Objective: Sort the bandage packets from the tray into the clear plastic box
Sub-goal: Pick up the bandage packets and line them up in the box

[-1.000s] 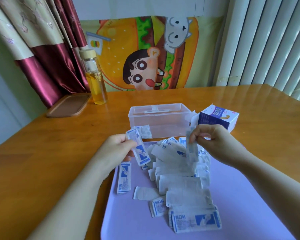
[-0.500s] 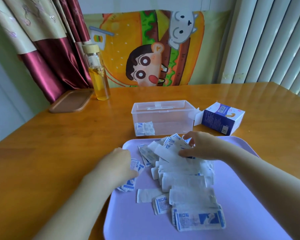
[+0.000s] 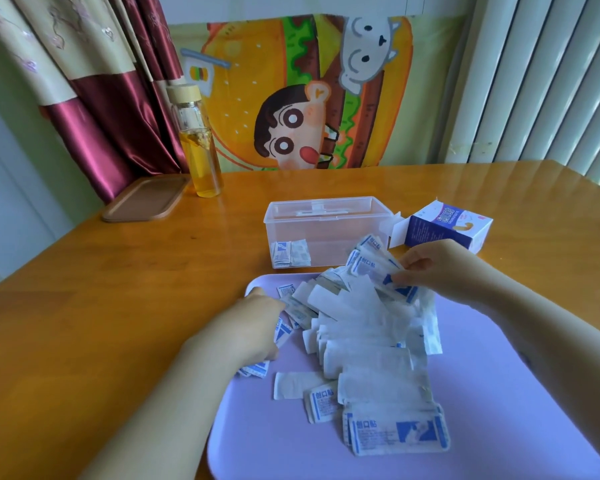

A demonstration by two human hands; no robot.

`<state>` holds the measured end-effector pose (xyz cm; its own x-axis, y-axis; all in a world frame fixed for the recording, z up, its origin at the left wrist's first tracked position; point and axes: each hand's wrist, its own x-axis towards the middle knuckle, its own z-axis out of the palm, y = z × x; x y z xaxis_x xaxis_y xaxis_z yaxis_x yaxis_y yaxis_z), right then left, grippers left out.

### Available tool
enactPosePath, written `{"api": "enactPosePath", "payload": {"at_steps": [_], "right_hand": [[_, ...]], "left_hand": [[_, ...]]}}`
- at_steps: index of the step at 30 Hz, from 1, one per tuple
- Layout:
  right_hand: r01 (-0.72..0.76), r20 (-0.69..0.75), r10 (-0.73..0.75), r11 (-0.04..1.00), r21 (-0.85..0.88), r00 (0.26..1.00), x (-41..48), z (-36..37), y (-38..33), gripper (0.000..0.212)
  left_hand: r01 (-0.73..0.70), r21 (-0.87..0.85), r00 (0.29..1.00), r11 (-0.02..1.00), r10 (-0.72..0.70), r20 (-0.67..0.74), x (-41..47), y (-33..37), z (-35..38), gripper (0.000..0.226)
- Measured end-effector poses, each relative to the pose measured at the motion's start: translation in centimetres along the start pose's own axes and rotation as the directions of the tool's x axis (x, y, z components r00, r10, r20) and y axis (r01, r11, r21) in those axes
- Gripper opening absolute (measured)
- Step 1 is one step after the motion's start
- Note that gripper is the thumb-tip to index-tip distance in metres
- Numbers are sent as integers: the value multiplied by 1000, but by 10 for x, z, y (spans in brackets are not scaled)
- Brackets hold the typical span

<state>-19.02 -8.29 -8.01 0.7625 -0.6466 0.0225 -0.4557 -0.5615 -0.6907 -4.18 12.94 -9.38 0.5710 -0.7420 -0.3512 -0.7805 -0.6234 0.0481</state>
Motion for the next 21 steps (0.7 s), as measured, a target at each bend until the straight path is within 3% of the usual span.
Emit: {"api": "enactPosePath", "payload": {"at_steps": [4,8,13,16,18,19,21], "right_hand": [[-66,-33,77,964,257,997,-3,-6,3,8],[-165,134,106,789,592,985,-8,-8,1,6],[-219,276,-13,573,789,961,-14,-11,-4,10],[-237,307,-60,504,830,950,-14,-10,-3,16],[-283,373,-53,554,783,926,-13,-7,-1,19],[-296,405,-21,651,699,914,-13,-5,1,18],[-220,390,86,924,313,917,-13,2,6,14]], "left_hand": [[-9,-91,1000,996,10,11,-1,0,-5,64],[-3,-109,1000,994,3,1,-4,-4,-7,69],[11,-147,999,989,-7,33,-9,1,-13,69],[-5,-155,1000,988,9,25,-12,4,-20,69],[-17,-165,999,986,25,43,-16,5,-24,65],[-15,-172,998,985,25,54,-18,6,-26,65],[-26,-173,998,985,37,58,-18,6,-27,66]]}}
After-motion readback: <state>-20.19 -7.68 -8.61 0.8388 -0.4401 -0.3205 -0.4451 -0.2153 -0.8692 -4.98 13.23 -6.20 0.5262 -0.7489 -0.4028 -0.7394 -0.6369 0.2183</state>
